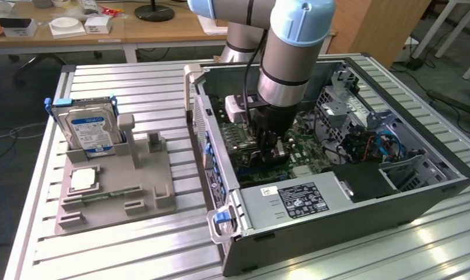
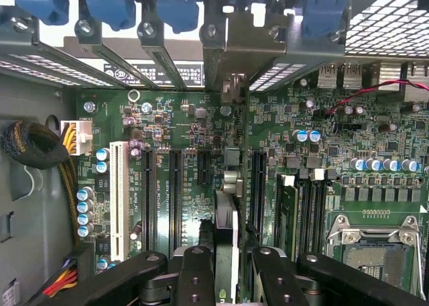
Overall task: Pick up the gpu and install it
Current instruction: 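Insert the gpu into the slot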
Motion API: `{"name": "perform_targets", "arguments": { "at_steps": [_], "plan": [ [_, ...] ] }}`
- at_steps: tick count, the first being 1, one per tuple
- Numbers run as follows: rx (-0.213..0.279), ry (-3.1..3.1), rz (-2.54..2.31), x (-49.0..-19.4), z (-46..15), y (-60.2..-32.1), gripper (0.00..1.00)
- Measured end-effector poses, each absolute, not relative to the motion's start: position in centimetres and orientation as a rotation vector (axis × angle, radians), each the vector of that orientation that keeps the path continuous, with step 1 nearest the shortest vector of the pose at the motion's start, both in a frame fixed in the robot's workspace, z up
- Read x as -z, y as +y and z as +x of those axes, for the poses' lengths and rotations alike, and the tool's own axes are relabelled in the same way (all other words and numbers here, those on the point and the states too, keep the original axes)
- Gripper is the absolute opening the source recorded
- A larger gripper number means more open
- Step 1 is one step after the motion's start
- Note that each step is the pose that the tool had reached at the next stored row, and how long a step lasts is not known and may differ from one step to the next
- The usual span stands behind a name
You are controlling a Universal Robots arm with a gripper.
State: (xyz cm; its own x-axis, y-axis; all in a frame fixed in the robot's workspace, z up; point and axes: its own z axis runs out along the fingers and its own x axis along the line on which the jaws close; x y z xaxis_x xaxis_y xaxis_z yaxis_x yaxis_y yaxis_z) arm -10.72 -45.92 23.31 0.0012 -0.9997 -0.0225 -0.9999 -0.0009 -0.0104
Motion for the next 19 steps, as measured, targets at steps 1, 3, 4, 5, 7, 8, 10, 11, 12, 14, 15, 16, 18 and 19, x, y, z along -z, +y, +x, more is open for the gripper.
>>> {"name": "perform_targets", "arguments": {
  "at_steps": [1, 3, 4, 5, 7, 8, 10, 11, 12, 14, 15, 16, 18, 19],
  "plan": [
    [-0.013, 2.204, -2.206, -23.31, -10.72, -45.92, 0.27],
    [-0.013, 2.204, -2.206, -23.32, -10.72, -45.92, 0.27],
    [-0.013, 2.204, -2.206, -23.31, -10.72, -45.92, 0.27],
    [-0.013, 2.204, -2.206, -23.32, -10.72, -45.92, 0.27],
    [-0.013, 2.204, -2.206, -23.32, -10.72, -45.92, 0.27],
    [-0.013, 2.204, -2.206, -23.28, -10.72, -45.93, 0.27],
    [-0.01, 2.203, -2.207, -23.01, -10.7, -45.95, 0.27],
    [-0.01, 2.203, -2.207, -23.01, -10.7, -45.95, 0.27],
    [-0.012, 2.203, -2.207, -23.0, -10.71, -45.94, 0.27],
    [-0.011, 2.204, -2.206, -22.98, -10.75, -45.93, 0.27],
    [-0.013, 2.204, -2.206, -22.98, -10.75, -45.93, 0.27],
    [-0.014, 2.204, -2.206, -22.98, -10.76, -45.92, 0.27],
    [-0.012, 2.204, -2.206, -22.98, -10.75, -45.93, 0.27],
    [-0.013, 2.204, -2.206, -22.98, -10.75, -45.92, 0.27]
  ]
}}
